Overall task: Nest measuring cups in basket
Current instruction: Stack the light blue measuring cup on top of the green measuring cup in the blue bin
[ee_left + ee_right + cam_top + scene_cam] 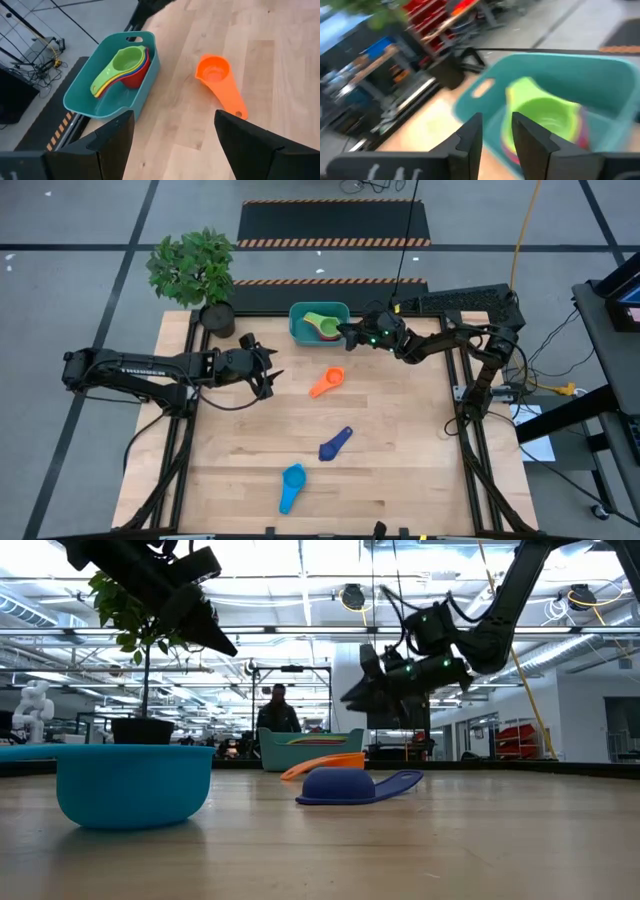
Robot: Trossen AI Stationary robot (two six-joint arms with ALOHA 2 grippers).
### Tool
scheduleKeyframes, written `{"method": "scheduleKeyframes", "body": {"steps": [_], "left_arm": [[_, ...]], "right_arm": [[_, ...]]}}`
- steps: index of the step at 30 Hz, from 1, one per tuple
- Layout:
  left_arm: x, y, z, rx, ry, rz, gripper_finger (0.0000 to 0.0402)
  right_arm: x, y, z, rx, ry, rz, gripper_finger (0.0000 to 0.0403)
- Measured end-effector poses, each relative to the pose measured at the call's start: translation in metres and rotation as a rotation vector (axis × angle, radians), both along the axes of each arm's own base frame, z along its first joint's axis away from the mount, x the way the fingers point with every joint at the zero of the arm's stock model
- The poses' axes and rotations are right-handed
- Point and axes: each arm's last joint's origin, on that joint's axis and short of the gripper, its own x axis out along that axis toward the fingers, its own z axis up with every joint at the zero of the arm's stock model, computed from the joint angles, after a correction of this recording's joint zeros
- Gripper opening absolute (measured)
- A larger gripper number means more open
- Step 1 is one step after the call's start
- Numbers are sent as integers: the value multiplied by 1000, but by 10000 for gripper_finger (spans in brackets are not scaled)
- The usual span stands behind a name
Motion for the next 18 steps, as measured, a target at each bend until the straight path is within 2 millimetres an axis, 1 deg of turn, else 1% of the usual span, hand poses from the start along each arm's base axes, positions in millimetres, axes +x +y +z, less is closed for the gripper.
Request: {"method": "scheduleKeyframes", "body": {"steps": [4,8,14,18], "left_arm": [[1,-2,1,-23,-24,-19,280],[4,-7,5,-38,-76,-45,280],[9,-24,11,-78,-169,-103,280],[10,-40,14,-117,-215,-150,278]], "right_arm": [[0,10,15,-68,14,91,111],[-5,24,30,-114,91,160,116],[-18,52,55,-194,217,266,116],[-26,73,67,-230,275,344,116]]}}
